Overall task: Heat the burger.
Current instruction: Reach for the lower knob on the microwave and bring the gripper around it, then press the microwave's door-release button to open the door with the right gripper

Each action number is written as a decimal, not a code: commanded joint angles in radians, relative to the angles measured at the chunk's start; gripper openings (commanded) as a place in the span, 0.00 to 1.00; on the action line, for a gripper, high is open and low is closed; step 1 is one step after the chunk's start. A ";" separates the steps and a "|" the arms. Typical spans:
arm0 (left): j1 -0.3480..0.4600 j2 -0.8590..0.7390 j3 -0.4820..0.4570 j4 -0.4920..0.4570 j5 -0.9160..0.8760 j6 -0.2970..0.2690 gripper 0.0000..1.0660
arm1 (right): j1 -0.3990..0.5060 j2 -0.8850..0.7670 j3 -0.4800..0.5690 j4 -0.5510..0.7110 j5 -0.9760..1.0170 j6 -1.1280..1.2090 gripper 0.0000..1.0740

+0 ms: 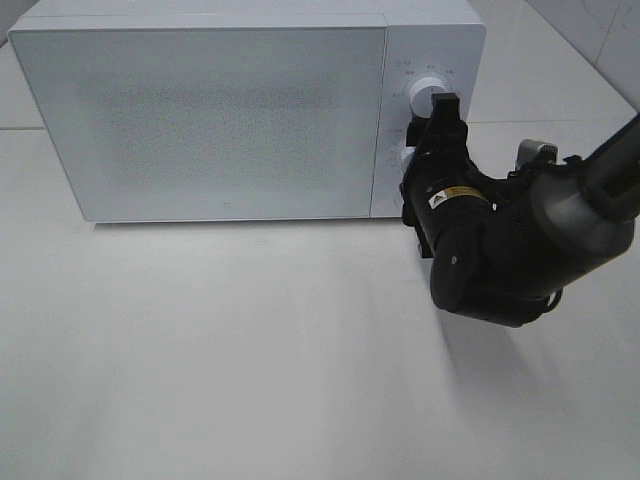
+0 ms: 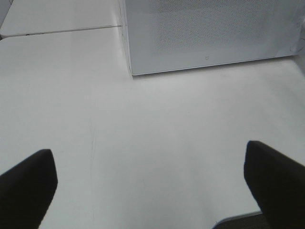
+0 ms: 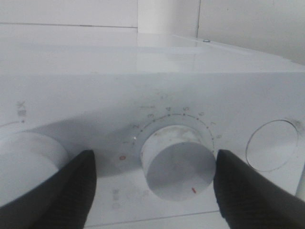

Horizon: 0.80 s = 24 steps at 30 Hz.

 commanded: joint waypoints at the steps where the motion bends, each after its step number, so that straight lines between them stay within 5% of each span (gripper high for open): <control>1: 0.003 -0.017 0.002 -0.011 -0.002 -0.008 0.94 | -0.006 -0.033 0.025 -0.079 -0.145 -0.068 0.65; 17: 0.003 -0.017 0.002 -0.012 -0.002 -0.008 0.94 | -0.013 -0.278 0.147 -0.162 0.492 -0.660 0.65; 24: 0.003 -0.017 0.002 -0.012 -0.002 -0.008 0.94 | -0.104 -0.404 0.137 -0.306 0.872 -1.017 0.65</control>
